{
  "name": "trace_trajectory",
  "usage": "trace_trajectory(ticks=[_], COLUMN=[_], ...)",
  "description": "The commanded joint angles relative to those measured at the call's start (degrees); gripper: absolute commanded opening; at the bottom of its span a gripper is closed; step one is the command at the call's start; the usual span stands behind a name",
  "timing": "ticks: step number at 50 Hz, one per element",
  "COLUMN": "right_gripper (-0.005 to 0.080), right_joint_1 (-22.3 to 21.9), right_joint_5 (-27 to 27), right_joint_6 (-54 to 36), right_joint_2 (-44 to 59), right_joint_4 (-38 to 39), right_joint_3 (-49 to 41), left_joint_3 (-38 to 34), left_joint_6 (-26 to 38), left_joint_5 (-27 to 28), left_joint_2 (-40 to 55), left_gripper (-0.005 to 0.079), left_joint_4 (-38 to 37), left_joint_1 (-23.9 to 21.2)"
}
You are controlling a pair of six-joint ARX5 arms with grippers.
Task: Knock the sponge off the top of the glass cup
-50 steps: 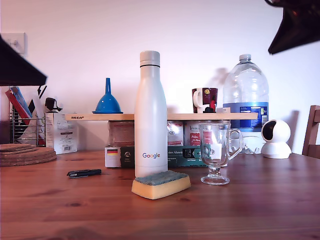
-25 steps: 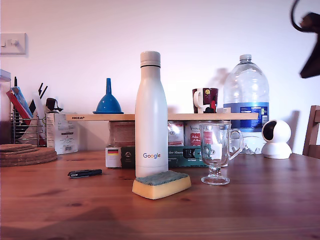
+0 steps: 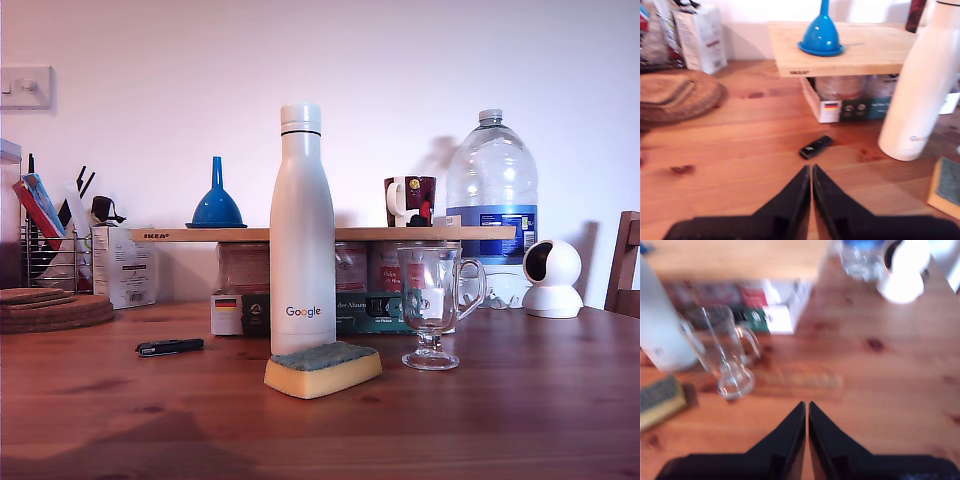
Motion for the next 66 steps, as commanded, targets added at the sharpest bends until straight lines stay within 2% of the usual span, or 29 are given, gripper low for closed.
trace_trajectory(ticks=[1,8,19,31,36,66], right_gripper=[-0.0011,-0.0011,-0.0011,-0.0011,-0.0011,-0.0011], right_joint_1=[0.3,0.3,1.8,7.9,9.6,10.4], right_joint_5=[0.9,1.3,2.1,7.5,6.0,5.8], right_joint_6=[0.5,0.9,0.7,-1.8,-0.9,-0.2], right_joint_2=[-2.8,-9.1,-16.8,-25.4,-28.5,-29.5], right_joint_4=[-0.3,-3.7,-9.0,-12.9,-16.3,-33.6], right_joint_3=[-1.1,-1.6,-1.9,-1.9,-1.8,-1.8], left_joint_3=[-1.0,-1.0,-1.0,-1.0,-1.0,-1.0], left_joint_6=[0.5,0.5,-0.3,-0.3,-1.0,-1.2], left_joint_5=[0.0,0.1,0.6,2.9,3.1,3.1], left_joint_2=[-2.8,-7.2,-8.0,-8.0,-8.0,-7.9], left_gripper=[-0.0024,-0.0024,-0.0024,-0.0024,-0.0024,-0.0024], left_joint_4=[0.3,-2.7,-3.8,-4.4,-5.0,-17.7], left_joint_1=[0.7,1.6,1.4,1.4,1.4,1.4])
